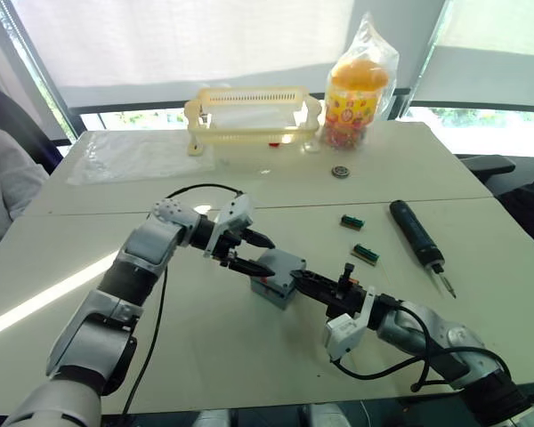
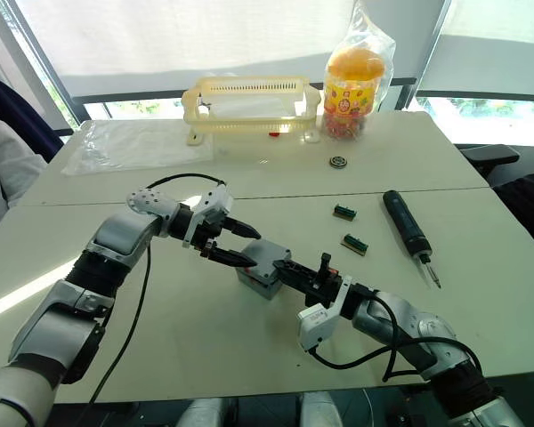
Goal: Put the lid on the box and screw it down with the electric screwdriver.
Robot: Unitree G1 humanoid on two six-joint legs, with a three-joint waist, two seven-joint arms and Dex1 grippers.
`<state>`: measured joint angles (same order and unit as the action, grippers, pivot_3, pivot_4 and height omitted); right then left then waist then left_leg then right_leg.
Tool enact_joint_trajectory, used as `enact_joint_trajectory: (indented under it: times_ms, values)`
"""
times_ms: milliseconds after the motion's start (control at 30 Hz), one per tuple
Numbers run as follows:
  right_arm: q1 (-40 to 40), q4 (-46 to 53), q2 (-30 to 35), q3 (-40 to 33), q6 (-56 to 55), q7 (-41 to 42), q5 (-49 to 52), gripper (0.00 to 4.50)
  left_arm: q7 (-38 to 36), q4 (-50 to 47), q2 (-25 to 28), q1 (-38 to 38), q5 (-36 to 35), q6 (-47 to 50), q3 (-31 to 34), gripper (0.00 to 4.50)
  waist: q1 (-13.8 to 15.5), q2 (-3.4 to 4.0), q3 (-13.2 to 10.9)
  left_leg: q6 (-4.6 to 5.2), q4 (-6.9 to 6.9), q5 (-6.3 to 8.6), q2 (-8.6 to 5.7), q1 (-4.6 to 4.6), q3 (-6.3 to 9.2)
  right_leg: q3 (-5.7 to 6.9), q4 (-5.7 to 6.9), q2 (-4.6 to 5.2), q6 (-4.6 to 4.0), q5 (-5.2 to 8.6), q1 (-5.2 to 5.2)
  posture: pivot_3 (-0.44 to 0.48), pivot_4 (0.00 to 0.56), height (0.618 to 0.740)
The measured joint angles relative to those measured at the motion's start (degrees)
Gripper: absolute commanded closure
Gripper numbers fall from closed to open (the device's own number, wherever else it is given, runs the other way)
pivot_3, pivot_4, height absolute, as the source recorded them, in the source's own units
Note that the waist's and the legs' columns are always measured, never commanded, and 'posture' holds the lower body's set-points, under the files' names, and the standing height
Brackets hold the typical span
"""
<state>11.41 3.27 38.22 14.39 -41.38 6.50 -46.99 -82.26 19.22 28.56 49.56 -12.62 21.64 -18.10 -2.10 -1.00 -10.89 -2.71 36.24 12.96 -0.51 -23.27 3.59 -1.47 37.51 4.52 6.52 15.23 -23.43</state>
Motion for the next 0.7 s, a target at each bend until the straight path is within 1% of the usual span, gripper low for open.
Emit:
enact_joint_trajectory:
  times_ms: [200, 267, 300, 333, 367, 467, 500, 700]
  values:
    - [-0.87, 0.38, 0.00, 0.02, 0.89, -0.80, -0.94, 4.37, -0.05, 1.49, -0.93, 0.02, 0.92, -2.68, -0.34, 1.04, 0.22, 0.00, 0.05, 0.01, 0.00, 0.01, 0.00, 0.17, 0.00, 0.00, -0.04, 0.00, 0.00, 0.00, 0.21, 0.000, 0.150, 0.740]
    - [-1.35, 0.59, 0.00, 0.02, 1.14, -1.08, -1.21, 3.36, -0.09, 2.17, -1.57, 0.02, 0.96, -3.09, -0.39, 0.97, 0.35, -0.01, 0.07, 0.03, 0.00, 0.02, -0.01, 0.28, 0.00, 0.00, -0.07, 0.00, 0.00, 0.01, 0.33, 0.000, 0.150, 0.740]
    - [-1.75, 0.53, 0.07, 0.23, 1.21, -0.70, -1.43, 3.04, -0.16, 2.32, -1.68, 0.00, 1.48, -3.13, -1.14, 0.97, 0.42, -0.01, 0.07, 0.04, -0.01, 0.02, -0.01, 0.29, 0.00, 0.00, -0.09, 0.00, 0.00, 0.01, 0.35, 0.000, 0.150, 0.740]
    - [-2.16, 0.48, -0.05, 0.43, 1.27, -0.96, -1.41, 2.47, -0.22, 2.55, -1.84, -0.32, 1.62, -3.27, -1.33, 0.97, 0.44, -0.01, 0.07, 0.04, -0.01, 0.02, -0.01, 0.28, -0.01, 0.00, -0.09, 0.00, 0.00, 0.01, 0.33, 0.000, 0.150, 0.740]
    - [-2.12, 0.85, -0.10, 0.35, 1.42, -1.25, -1.32, 2.03, -0.24, 2.63, -1.91, -0.35, 1.74, -3.47, -1.32, 0.97, 0.46, -0.03, 0.09, 0.04, -0.01, 0.02, 0.00, 0.30, -0.01, 0.00, -0.09, 0.00, 0.00, 0.01, 0.35, 0.000, 0.150, 0.740]
    - [-2.09, 1.99, -0.09, -0.28, 1.70, -2.02, -1.17, 0.47, -0.21, 3.14, -2.44, -0.35, 2.16, -3.62, -1.41, 0.97, 0.43, -0.04, 0.10, 0.12, -0.08, 0.07, 0.00, 0.73, -0.01, 0.00, -0.17, -0.01, -0.01, 0.02, 0.75, 0.000, 0.150, 0.740]
    - [-2.09, 2.34, -0.07, -0.54, 1.78, -2.29, -1.14, 0.06, -0.17, 3.36, -2.58, -0.35, 2.27, -3.63, -1.44, 0.97, 0.41, -0.04, 0.10, 0.19, -0.10, 0.11, 0.01, 0.90, -0.01, 0.00, -0.23, -0.02, -0.02, 0.04, 0.94, 0.000, 0.150, 0.740]
    - [-2.70, 2.79, 0.92, -0.90, 1.81, -2.74, -1.14, 0.06, 0.13, 3.32, -3.39, -0.51, 2.69, -3.74, -1.52, 0.97, 0.48, -0.05, 0.12, 0.22, -0.08, 0.13, 0.01, 0.95, 0.00, 0.01, -0.27, -0.02, -0.03, 0.05, 1.04, 0.000, 0.150, 0.740]
